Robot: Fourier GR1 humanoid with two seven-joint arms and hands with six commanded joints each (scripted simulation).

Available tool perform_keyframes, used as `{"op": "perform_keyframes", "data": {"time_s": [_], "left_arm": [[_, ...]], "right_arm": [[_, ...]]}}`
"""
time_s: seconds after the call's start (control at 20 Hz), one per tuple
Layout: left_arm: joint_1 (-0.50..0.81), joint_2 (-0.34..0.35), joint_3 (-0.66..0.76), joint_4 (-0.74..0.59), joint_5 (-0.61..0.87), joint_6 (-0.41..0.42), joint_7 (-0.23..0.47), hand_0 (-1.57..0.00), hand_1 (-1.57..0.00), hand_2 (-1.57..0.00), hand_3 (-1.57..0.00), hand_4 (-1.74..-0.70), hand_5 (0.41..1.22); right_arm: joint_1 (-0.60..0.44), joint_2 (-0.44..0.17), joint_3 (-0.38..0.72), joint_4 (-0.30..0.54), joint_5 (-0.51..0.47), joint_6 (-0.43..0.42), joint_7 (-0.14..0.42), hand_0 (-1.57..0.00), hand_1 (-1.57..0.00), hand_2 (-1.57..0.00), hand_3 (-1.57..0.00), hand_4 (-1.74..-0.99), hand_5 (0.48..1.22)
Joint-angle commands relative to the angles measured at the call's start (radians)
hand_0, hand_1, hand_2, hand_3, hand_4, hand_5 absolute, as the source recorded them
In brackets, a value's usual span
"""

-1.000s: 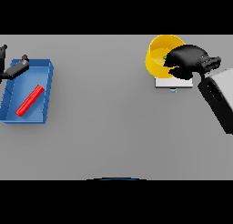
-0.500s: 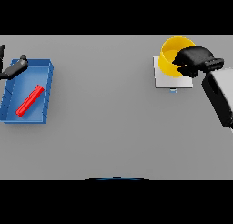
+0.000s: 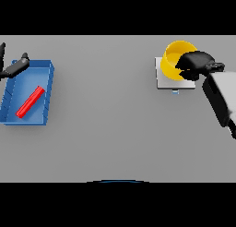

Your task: Pick up the red beaker and tilt it to pour out 1 green nut into yellow bowl. Pick up the yellow bowl and place it on the metallic measuring scale.

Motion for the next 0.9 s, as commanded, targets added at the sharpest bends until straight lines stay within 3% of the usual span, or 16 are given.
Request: {"op": "perform_keyframes", "data": {"time_s": [0.0,0.05,0.1,0.15,0.25,0.4,0.6,0.85], "left_arm": [[0.001,0.000,-0.001,0.004,0.002,-0.007,0.000,0.00,0.00,0.00,0.00,-0.81,0.740],[-0.002,-0.006,0.001,0.010,0.009,-0.012,0.001,0.00,0.00,0.00,0.00,-0.81,0.745],[-0.004,-0.005,-0.002,0.004,0.004,-0.011,0.004,0.00,0.00,0.00,0.00,-0.81,0.745],[-0.001,-0.010,-0.005,0.017,0.003,-0.012,0.004,0.00,0.00,0.00,0.00,-0.81,0.744],[-0.010,-0.016,-0.007,0.014,0.000,-0.008,0.017,0.00,0.00,0.00,0.00,-0.81,0.745],[-0.020,-0.028,-0.012,0.043,-0.007,-0.018,0.007,0.00,0.00,0.00,0.00,-0.81,0.738],[-0.012,-0.032,-0.003,0.055,-0.002,-0.012,-0.023,0.00,0.00,0.00,0.00,-0.81,0.736],[-0.020,-0.037,-0.002,0.061,0.002,-0.017,-0.016,0.00,0.00,0.00,0.00,-0.82,0.734]], "right_arm": [[-0.001,0.011,0.001,0.003,-0.007,0.011,0.015,-1.54,-1.41,-1.57,-1.17,-1.728,1.221],[-0.009,0.011,-0.003,0.006,-0.015,0.027,0.009,-1.54,-1.44,-1.50,-1.02,-1.659,1.221],[-0.011,0.015,-0.007,0.009,-0.021,0.039,0.031,-1.52,-1.35,-1.35,-0.91,-1.596,1.134],[-0.008,0.015,-0.010,0.005,-0.026,0.041,0.035,-1.22,-1.08,-1.13,-0.82,-1.548,1.053],[-0.014,0.011,-0.006,0.015,-0.022,0.051,0.026,-0.78,-0.69,-0.81,-0.71,-1.470,0.928],[-0.026,0.020,-0.004,0.040,-0.019,0.061,0.018,-0.40,-0.35,-0.52,-0.60,-1.410,0.821],[-0.028,0.019,0.013,0.054,-0.006,0.062,-0.024,-0.16,-0.14,-0.29,-0.47,-1.356,0.755],[-0.057,0.021,0.025,0.105,0.016,0.063,-0.047,-0.05,-0.05,-0.12,-0.35,-1.308,0.733]]}}
